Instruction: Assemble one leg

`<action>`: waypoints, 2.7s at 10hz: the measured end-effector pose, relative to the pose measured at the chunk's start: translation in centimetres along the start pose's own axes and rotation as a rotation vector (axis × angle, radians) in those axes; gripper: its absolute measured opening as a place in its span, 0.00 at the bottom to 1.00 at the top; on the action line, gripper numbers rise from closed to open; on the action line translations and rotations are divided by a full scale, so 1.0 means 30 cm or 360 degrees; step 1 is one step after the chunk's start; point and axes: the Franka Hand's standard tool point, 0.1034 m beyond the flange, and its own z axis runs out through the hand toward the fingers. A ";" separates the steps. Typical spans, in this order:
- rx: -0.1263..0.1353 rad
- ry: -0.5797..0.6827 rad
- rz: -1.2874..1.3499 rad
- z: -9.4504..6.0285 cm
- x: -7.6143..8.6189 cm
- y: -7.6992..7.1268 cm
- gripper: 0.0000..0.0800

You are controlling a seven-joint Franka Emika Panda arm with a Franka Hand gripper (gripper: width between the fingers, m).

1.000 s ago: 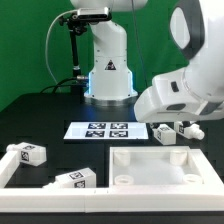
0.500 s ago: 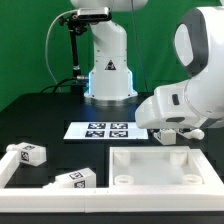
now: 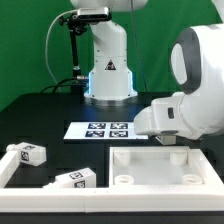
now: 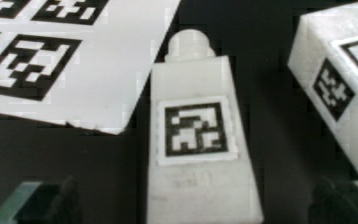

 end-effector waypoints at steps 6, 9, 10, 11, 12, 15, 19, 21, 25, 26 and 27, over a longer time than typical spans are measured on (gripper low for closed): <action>0.0002 -0.0011 -0.0002 0.019 0.007 0.000 0.48; 0.0018 0.0026 -0.0040 -0.027 0.007 0.018 0.36; 0.0039 0.0079 -0.0066 -0.094 0.008 0.039 0.36; 0.0063 0.0168 -0.0085 -0.171 0.010 0.062 0.36; 0.0114 0.0377 -0.0121 -0.280 0.018 0.094 0.36; 0.0100 0.0871 -0.0174 -0.434 0.004 0.181 0.36; 0.0101 0.1177 -0.0205 -0.500 -0.018 0.214 0.36; 0.0145 0.1363 -0.0187 -0.668 -0.054 0.261 0.36; 0.0116 0.1850 -0.0140 -0.706 -0.011 0.263 0.36; 0.0113 0.1973 -0.0148 -0.718 0.019 0.235 0.36; 0.0098 0.2088 -0.0172 -0.751 0.046 0.242 0.36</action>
Offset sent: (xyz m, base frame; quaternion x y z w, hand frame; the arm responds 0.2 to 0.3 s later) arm 0.0000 0.0000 0.0000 0.0000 0.0000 0.0000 1.0000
